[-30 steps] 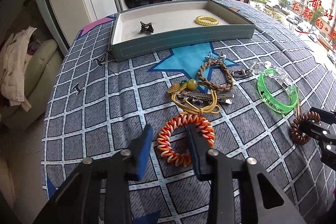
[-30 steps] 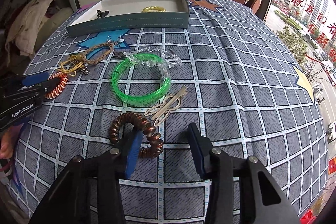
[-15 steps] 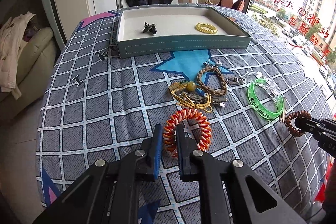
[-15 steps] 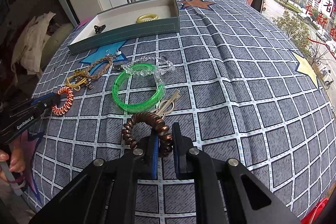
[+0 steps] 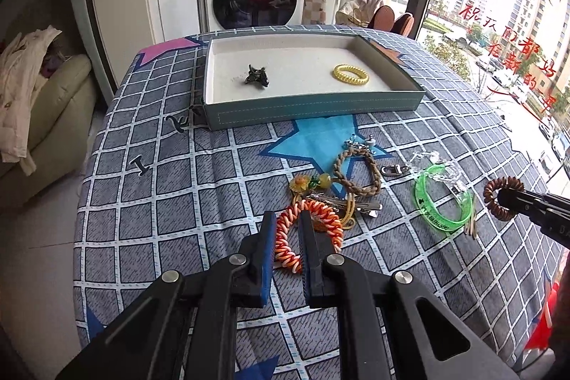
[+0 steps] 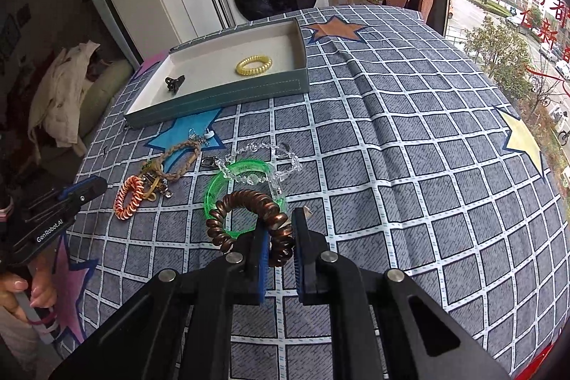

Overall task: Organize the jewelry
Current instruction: 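Carry the orange coil in the left tool while the right tool carries the brown coil into the tray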

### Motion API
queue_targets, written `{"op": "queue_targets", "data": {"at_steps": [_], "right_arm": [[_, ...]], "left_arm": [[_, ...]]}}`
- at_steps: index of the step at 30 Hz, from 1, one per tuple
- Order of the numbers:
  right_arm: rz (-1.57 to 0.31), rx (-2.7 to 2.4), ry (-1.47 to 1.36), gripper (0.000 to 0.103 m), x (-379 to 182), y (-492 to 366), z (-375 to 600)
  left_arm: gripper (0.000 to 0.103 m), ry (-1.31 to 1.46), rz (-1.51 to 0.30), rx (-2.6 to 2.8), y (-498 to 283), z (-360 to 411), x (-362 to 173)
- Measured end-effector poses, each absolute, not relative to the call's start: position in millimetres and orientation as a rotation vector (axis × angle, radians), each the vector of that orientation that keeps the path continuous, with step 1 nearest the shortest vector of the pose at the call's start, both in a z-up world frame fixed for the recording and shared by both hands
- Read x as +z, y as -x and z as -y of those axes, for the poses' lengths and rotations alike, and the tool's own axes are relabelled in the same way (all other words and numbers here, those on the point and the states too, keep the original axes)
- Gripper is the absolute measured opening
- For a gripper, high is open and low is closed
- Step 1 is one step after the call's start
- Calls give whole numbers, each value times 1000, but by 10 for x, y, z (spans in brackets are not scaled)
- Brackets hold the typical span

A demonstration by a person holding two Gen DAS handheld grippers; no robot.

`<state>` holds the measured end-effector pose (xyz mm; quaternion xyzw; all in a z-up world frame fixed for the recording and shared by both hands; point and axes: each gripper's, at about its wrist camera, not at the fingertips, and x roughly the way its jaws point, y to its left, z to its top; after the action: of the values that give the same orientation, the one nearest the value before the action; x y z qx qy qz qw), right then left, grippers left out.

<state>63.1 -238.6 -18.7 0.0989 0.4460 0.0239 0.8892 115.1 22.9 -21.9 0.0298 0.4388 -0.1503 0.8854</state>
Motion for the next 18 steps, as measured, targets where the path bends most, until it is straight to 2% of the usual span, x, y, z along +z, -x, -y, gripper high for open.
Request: {"op": "queue_targets", "data": {"at_steps": [6, 7, 8, 9, 10, 14, 18], "right_arm": [[-939, 73, -218, 13, -239, -623, 2326], [-939, 76, -221, 13, -242, -618, 2320], [-938, 78, -223, 13, -244, -613, 2317], [-937, 80, -224, 13, -244, -607, 2312], [-936, 82, -225, 13, -243, -601, 2310], [-935, 84, -232, 13, -248, -590, 2313], [-932, 87, -241, 13, -248, -574, 2316]], "left_arm": [[33, -84, -953, -245, -1173, -281, -361], [40, -81, -958, -243, -1179, -294, -377], [56, -85, -958, -234, -1178, -305, -388], [98, -86, -951, -215, -1174, -324, -387], [103, -84, -927, -191, -1153, -350, -371], [103, -101, -894, -169, -1166, -373, -325], [103, -108, -959, -199, -1310, -345, -465]]}}
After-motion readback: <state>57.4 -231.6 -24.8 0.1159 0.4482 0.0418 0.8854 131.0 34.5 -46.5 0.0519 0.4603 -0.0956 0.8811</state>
